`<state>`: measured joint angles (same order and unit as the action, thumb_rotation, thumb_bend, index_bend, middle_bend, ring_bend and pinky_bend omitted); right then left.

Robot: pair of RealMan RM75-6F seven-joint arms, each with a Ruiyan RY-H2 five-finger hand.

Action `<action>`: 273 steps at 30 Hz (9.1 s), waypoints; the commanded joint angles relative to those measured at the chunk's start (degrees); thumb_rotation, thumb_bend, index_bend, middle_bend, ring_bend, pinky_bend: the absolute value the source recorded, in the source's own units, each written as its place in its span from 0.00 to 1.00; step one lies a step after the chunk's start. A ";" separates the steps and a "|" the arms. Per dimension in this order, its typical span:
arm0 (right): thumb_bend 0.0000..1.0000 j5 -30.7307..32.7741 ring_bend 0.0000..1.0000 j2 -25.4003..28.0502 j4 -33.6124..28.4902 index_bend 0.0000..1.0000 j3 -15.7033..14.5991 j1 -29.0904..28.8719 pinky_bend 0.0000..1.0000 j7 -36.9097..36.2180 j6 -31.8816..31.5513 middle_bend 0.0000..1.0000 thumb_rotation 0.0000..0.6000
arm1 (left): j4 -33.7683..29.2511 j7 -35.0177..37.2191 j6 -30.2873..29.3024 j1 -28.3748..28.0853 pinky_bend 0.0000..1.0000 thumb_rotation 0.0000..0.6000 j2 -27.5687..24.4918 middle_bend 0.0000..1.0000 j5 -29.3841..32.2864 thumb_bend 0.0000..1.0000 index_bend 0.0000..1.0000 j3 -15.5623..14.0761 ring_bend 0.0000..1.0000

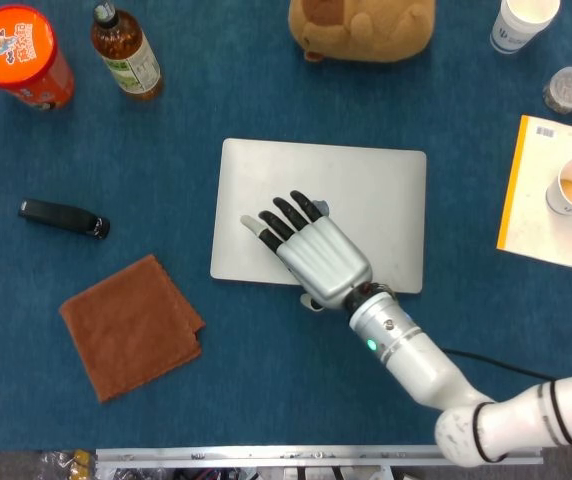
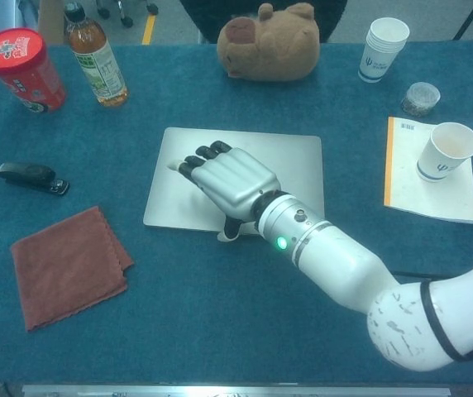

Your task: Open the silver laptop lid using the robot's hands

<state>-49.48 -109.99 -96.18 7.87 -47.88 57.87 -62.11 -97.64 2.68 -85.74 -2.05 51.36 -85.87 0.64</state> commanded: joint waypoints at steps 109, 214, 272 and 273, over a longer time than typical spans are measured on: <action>0.42 6.40 0.00 4.03 -3.38 0.06 4.58 -7.06 0.06 10.46 -12.32 0.13 1.00 | 4.43 13.29 32.05 -26.37 0.00 0.70 7.56 0.06 -17.52 0.47 0.12 -9.03 0.02; 0.42 11.77 0.00 15.66 -2.00 0.06 10.13 -7.86 0.06 6.18 -15.76 0.13 1.00 | 15.81 20.49 42.62 -45.91 0.00 0.66 27.38 0.03 -11.24 0.47 0.10 -12.58 0.00; 0.38 6.40 0.00 32.75 -13.46 0.06 9.81 1.53 0.06 -9.68 -17.32 0.13 1.00 | 7.67 5.88 26.36 -34.23 0.00 1.00 14.45 0.07 1.94 0.47 0.13 -7.52 0.00; 0.38 5.20 0.00 34.08 -14.80 0.06 9.03 2.77 0.06 -10.55 -18.01 0.13 1.00 | 7.31 4.79 25.23 -33.24 0.00 1.00 13.80 0.07 2.77 0.47 0.13 -7.23 0.00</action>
<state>-42.34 -77.92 -108.88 18.31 -47.10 49.01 -78.83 -89.58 9.93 -57.99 -37.64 66.41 -85.10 -7.71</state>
